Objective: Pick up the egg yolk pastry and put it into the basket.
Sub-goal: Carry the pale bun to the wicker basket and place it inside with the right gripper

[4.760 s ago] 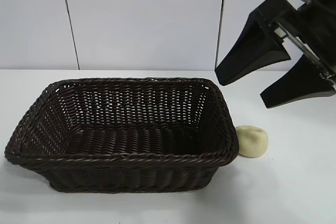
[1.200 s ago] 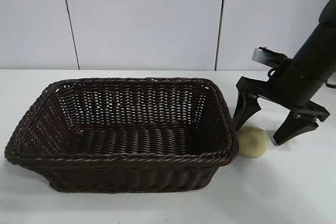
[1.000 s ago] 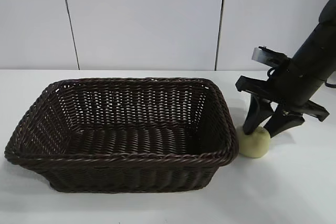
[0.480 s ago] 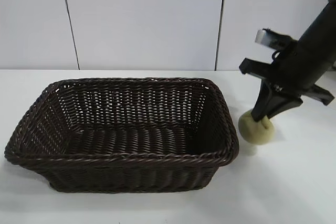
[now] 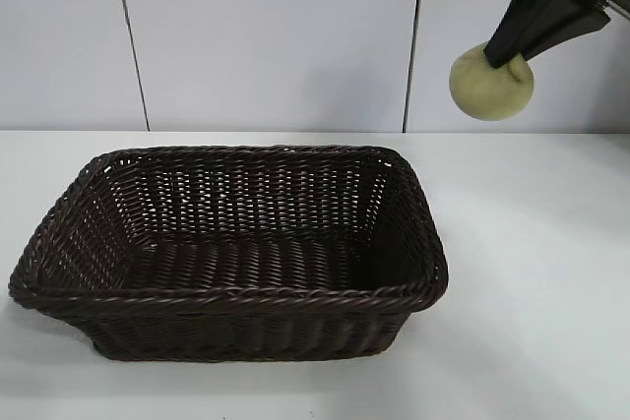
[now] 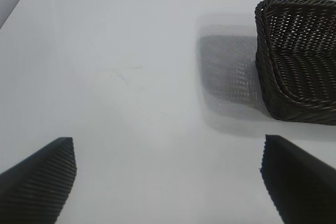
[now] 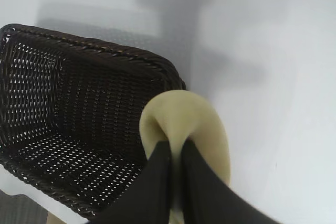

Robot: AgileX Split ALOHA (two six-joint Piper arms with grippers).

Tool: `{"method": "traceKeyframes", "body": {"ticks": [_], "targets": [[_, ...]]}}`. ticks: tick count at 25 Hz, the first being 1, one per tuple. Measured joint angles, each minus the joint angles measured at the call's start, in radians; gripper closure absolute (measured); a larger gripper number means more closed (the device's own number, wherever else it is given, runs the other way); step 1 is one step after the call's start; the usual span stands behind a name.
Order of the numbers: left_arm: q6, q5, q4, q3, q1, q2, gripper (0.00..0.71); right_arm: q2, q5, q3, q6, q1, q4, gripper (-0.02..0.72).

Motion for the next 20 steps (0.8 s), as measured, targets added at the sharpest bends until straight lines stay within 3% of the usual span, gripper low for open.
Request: {"method": "traceKeyframes", "body": {"ticks": [9,14,20], "targets": [[-0.001,0.000,0.000,0.000,0.000,0.000,0.016,0.125,-0.174,0.000,0.001,0.302,0.057,0.672],[-0.001,0.000,0.000,0.000,0.000,0.000,0.016,0.160,-0.272,0.000,0.001,0.343,0.057,0.672],[-0.001,0.000,0.000,0.000,0.000,0.000,0.016,0.217,-0.280,0.000,0.001,0.343,0.050,0.673]]}}
